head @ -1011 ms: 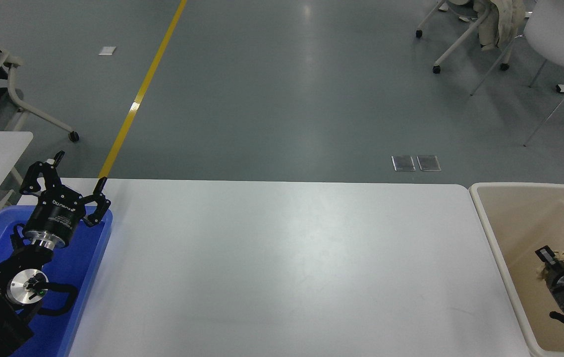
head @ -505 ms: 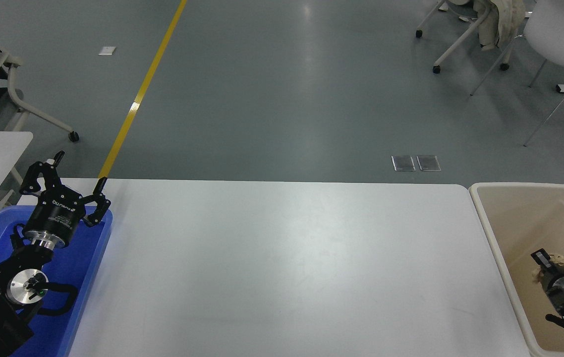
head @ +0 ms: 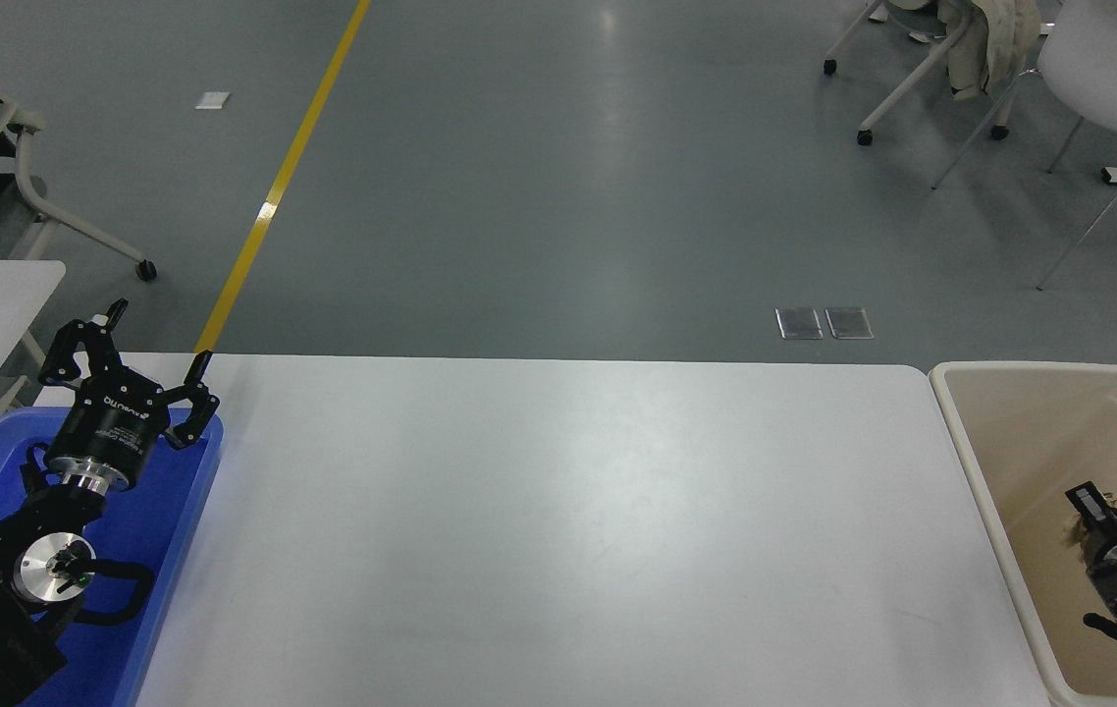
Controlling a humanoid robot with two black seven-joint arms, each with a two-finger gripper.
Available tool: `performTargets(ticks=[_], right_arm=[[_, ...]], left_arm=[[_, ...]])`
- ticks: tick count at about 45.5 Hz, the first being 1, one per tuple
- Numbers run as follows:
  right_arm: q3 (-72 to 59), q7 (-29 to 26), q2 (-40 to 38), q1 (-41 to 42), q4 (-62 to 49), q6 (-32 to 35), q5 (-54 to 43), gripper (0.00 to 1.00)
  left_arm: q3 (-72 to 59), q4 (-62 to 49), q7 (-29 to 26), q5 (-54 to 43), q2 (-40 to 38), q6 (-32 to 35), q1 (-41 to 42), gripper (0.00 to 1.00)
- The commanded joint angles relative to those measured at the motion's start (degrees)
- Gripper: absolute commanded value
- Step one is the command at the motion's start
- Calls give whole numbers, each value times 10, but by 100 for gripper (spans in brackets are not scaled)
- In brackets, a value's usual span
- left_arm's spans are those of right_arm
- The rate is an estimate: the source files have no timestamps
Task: Clean the table surface
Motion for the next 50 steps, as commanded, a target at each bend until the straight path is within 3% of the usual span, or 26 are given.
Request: performTargets(ticks=[1,10,26,36,50], right_arm=[[4,-1,-3,5,4,2,4,98],[23,2,-19,24,12,4,4,98],[187,0,-95,121,76,2,5,98],[272,1,-144,179,133,3,148,98],[381,13,-168,232,222,2,155,98]], left_arm=[[0,0,0,0,0,0,0,100],[0,0,0,0,0,0,0,100],[0,0,0,0,0,-1,0,100],[0,0,0,0,0,-1,0,100],[0,0,0,0,0,0,0,100]])
